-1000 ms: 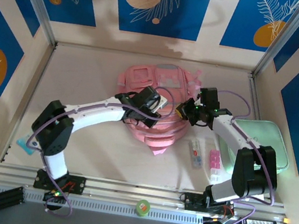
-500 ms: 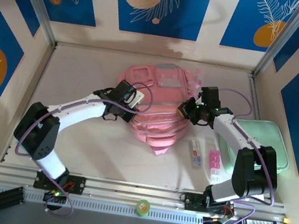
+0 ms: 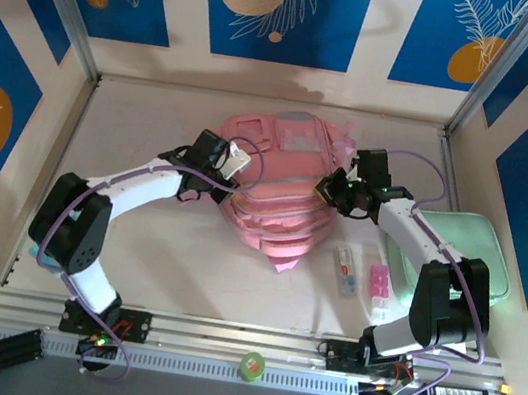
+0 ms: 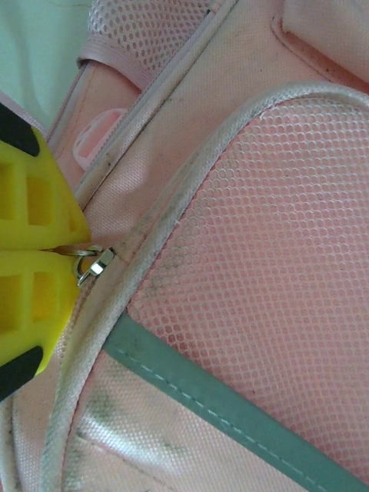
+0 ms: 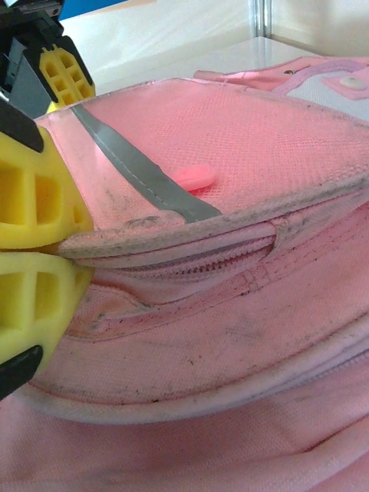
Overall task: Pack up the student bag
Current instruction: Unzip the student bag at the center of the table, then pick up the personal item from the bottom-right of the table.
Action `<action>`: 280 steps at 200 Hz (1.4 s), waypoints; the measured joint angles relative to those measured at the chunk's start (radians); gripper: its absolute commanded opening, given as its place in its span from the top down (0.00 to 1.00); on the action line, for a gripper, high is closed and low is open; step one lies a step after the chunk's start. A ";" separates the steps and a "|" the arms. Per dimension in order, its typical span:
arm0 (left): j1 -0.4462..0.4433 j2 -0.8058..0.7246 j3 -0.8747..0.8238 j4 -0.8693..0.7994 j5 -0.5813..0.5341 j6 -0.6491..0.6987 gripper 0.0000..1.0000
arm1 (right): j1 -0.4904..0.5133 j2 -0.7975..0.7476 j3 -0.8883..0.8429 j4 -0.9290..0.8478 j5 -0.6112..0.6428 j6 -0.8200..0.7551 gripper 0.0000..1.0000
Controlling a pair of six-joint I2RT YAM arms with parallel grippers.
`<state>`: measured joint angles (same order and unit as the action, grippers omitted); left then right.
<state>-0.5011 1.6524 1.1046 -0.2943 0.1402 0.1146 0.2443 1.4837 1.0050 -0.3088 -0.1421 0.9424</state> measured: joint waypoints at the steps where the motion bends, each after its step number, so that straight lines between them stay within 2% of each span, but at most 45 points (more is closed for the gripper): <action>1: 0.000 0.000 0.000 0.001 0.001 0.000 1.00 | 0.000 0.000 0.000 0.000 0.000 0.000 0.96; 30: 0.002 -0.045 -0.057 0.061 -0.007 -0.019 1.00 | -0.003 0.020 0.027 -0.009 -0.018 -0.027 0.96; 70: 0.003 -0.279 -0.242 0.140 -0.072 -0.089 1.00 | 0.023 0.111 0.106 -0.034 -0.093 -0.072 0.93; 78: 0.003 -0.316 -0.268 0.142 -0.082 -0.103 0.84 | 0.031 0.130 0.127 -0.036 -0.106 -0.079 0.88; 82: 0.003 -0.330 -0.278 0.142 -0.086 -0.111 0.75 | 0.035 0.138 0.137 -0.038 -0.113 -0.085 0.82; 97: 0.006 -0.358 -0.299 0.140 -0.113 -0.142 0.59 | 0.040 0.152 0.167 -0.052 -0.107 -0.104 0.56; 108: 0.016 -0.360 -0.300 0.140 -0.134 -0.154 0.41 | 0.033 0.147 0.182 -0.068 -0.080 -0.117 0.43; 131: 0.026 -0.361 -0.300 0.137 -0.171 -0.194 0.31 | 0.027 0.090 0.184 -0.138 -0.003 -0.154 0.29; 136: 0.026 -0.363 -0.300 0.134 -0.176 -0.200 0.27 | 0.027 0.066 0.179 -0.159 0.021 -0.164 0.26; 140: 0.026 -0.366 -0.299 0.132 -0.180 -0.201 0.23 | 0.026 0.047 0.173 -0.175 0.038 -0.163 0.19; 148: 0.026 -0.375 -0.299 0.126 -0.190 -0.216 0.14 | 0.027 -0.004 0.150 -0.206 0.074 -0.172 0.13; 165: 0.026 -0.412 -0.299 0.121 -0.213 -0.246 0.00 | 0.027 -0.121 0.083 -0.288 0.153 -0.191 0.09; 188: 0.028 -0.473 -0.290 0.124 -0.251 -0.269 0.00 | 0.027 -0.243 -0.030 -0.398 0.268 -0.188 0.08; 208: 0.032 -0.493 -0.259 0.133 -0.274 -0.277 0.00 | 0.024 -0.284 -0.129 -0.468 0.324 -0.166 0.08; 243: 0.036 -0.492 -0.204 0.162 -0.278 -0.295 0.00 | 0.015 -0.280 -0.262 -0.502 0.334 -0.122 0.08; 280: 0.037 -0.488 -0.198 0.207 -0.253 -0.319 0.00 | 0.018 -0.196 -0.296 -0.484 0.346 -0.102 0.11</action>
<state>-0.4644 1.1645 0.9062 -0.0872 -0.1123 -0.2043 0.2623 1.2877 0.7094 -0.7933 0.2035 0.8402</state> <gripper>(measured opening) 0.996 0.895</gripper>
